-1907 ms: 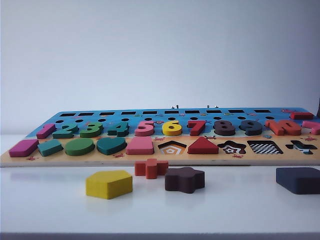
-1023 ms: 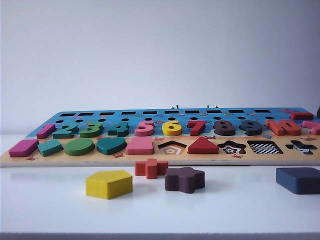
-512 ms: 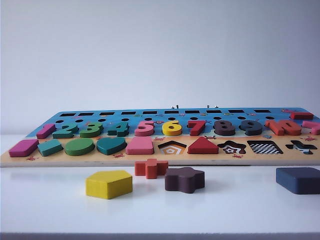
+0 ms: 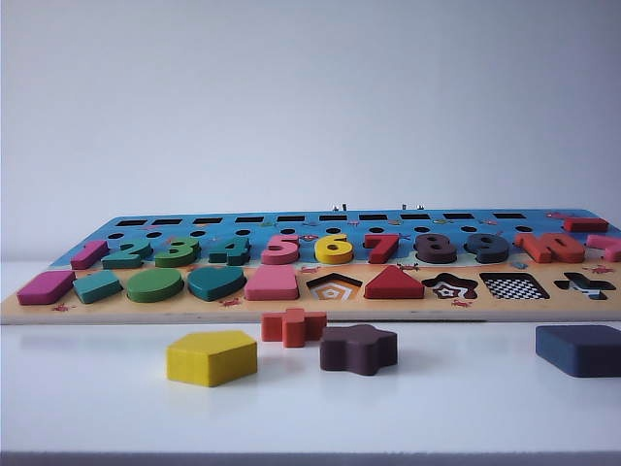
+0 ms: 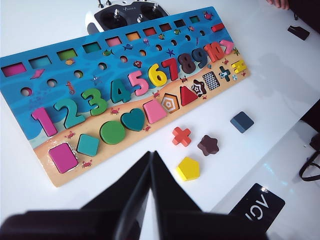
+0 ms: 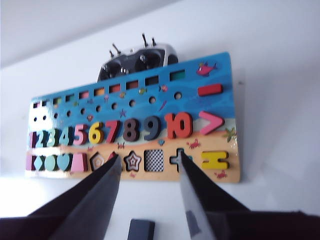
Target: Insert the cube into the slot.
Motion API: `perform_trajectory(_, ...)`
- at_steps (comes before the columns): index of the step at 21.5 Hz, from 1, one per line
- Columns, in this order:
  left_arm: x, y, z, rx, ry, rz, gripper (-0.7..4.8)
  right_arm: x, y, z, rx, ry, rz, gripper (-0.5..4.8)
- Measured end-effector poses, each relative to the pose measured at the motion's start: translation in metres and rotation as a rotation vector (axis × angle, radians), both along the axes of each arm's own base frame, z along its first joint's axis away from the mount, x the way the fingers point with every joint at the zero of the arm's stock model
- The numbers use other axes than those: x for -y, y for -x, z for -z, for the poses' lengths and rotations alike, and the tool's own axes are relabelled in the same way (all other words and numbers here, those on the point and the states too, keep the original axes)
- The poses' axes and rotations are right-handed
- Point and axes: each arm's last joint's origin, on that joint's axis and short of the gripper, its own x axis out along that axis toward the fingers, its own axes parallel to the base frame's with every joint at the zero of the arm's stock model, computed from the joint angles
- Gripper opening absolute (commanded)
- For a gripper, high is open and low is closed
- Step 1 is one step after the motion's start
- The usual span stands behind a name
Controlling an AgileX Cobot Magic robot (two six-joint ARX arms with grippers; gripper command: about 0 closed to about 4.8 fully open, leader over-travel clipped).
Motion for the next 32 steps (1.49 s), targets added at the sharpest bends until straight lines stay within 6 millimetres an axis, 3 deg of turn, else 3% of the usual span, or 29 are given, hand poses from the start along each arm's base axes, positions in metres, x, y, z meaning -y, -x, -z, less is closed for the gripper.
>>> perform_trajectory(2, 0.000, 0.000, 0.000, -0.001, 0.000, 0.001, 0.07, -0.003, -0.005, -0.013, -0.095, -0.008, -0.083, 2.35)
perform_trajectory(4, 0.000, 0.000, 0.000, -0.002, 0.000, 0.002, 0.07, -0.008, -0.016, -0.019, -0.239, -0.039, -0.199, 2.84)
perform_trajectory(6, 0.000, 0.000, 0.000, -0.002, 0.000, 0.001, 0.07, -0.016, -0.025, -0.009, -0.415, 0.002, -0.301, 3.09)
perform_trajectory(9, 0.000, 0.000, 0.000, -0.001, 0.000, 0.001, 0.07, -0.028, -0.034, -0.001, -0.531, 0.092, -0.378, 3.15)
perform_trajectory(13, 0.000, 0.000, 0.000, -0.002, 0.000, 0.001, 0.06, -0.063, -0.046, 0.006, -0.548, 0.189, -0.427, 3.16)
perform_trajectory(18, 0.000, 0.000, 0.000, -0.002, 0.000, 0.001, 0.07, -0.125, -0.061, 0.030, -0.607, 0.298, -0.351, 3.14)
perform_trajectory(21, 0.000, 0.000, 0.000, -0.002, 0.000, 0.001, 0.07, -0.146, -0.072, 0.043, -0.633, 0.283, -0.312, 2.92)
perform_trajectory(23, 0.000, 0.000, 0.000, -0.002, 0.000, 0.001, 0.06, -0.151, -0.081, 0.051, -0.654, 0.284, -0.282, 2.72)
perform_trajectory(28, 0.000, 0.000, 0.000, -0.002, 0.000, 0.001, 0.07, -0.146, -0.078, 0.060, -0.767, 0.363, -0.223, 2.71)
perform_trajectory(30, 0.000, 0.000, 0.000, -0.002, 0.000, 0.001, 0.06, -0.145, -0.078, 0.060, -0.772, 0.360, -0.208, 2.93)
perform_trajectory(32, 0.000, 0.000, 0.000, -0.002, 0.000, 0.001, 0.06, -0.145, -0.078, 0.060, -0.781, 0.362, -0.201, 3.50)
